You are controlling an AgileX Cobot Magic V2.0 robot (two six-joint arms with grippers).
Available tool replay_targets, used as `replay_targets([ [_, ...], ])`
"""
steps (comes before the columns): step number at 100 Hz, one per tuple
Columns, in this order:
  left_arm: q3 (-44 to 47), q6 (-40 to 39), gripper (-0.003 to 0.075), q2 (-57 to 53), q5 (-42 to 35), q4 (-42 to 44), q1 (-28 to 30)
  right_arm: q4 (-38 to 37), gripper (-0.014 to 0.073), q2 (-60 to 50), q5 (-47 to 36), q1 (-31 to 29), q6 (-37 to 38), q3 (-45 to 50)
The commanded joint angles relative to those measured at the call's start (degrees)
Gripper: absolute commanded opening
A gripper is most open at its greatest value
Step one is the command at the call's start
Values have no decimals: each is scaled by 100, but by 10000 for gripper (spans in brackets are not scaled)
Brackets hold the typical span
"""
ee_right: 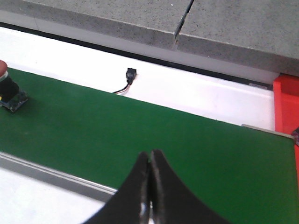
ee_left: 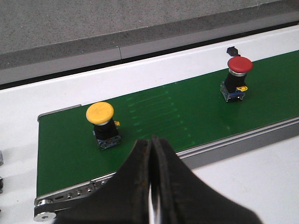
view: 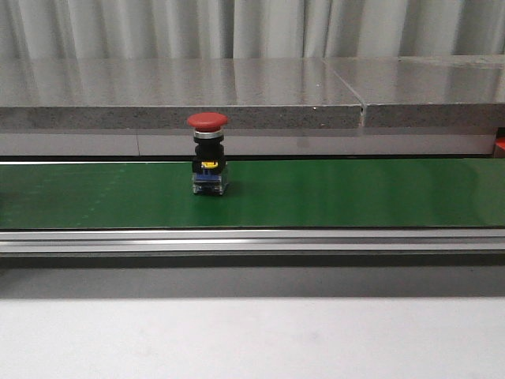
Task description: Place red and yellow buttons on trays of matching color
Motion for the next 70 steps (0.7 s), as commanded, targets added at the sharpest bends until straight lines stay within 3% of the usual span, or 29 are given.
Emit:
replay_targets([
  [1, -147, -12, -21, 34, -363, -86, -34, 80, -65, 453, -312, 103, -31, -590],
  [22, -147, -12, -21, 34, -363, -86, -34, 76, -59, 1636, -44, 592, -31, -1624],
  [29, -147, -12, -21, 34, -363, -86, -34, 76, -9, 2006, 212, 764, -31, -1959],
  [35, -147, -12, -21, 34, -363, -86, -34, 76, 83, 2376, 507, 950, -31, -2294],
  [46, -147, -12, -21, 34, -363, -86, -34, 121, 408, 2973, 803, 1302, -31, -2785],
  [57, -147, -12, -21, 34, -363, -86, -34, 127, 657, 3462, 826, 1585, -31, -3158],
  [70, -147, -12, -21, 34, -363, -86, -34, 249, 633, 4058, 1162, 1807, -26, -3703],
])
